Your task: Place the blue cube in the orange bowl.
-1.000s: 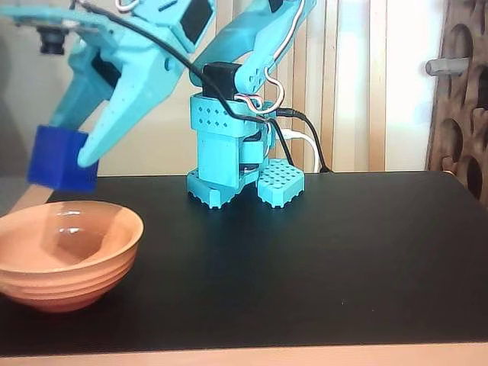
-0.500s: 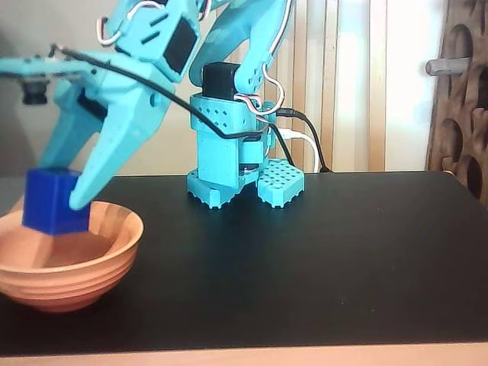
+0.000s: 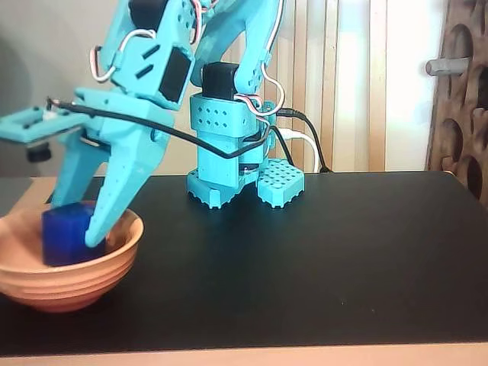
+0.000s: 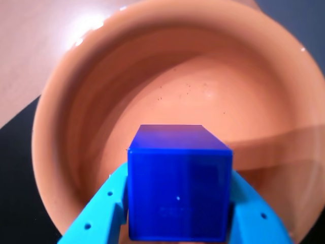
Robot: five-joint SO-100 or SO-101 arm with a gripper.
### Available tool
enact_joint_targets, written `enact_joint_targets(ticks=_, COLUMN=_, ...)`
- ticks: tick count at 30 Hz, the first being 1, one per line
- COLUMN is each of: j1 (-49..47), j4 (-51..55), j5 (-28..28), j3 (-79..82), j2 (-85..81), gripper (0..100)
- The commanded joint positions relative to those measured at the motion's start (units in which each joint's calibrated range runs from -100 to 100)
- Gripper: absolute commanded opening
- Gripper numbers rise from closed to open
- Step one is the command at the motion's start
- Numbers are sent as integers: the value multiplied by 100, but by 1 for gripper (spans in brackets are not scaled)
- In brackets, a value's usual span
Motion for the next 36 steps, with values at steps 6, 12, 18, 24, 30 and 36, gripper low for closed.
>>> enact_joint_targets(ticks=6, j1=-65, j4=-679, j5=26, j3=-362, j2=250, gripper=16)
enact_joint_targets(ticks=12, j1=-55, j4=-679, j5=5, j3=-362, j2=267, gripper=17)
enact_joint_targets(ticks=18, j1=-55, j4=-679, j5=-26, j3=-362, j2=258, gripper=21)
enact_joint_targets(ticks=24, j1=-55, j4=-670, j5=-26, j3=-362, j2=216, gripper=22)
enact_joint_targets(ticks=30, j1=-176, j4=-687, j5=-100, j3=-362, j2=190, gripper=29)
enact_joint_targets(ticks=36, j1=-216, j4=-687, j5=-105, j3=-444, j2=190, gripper=33)
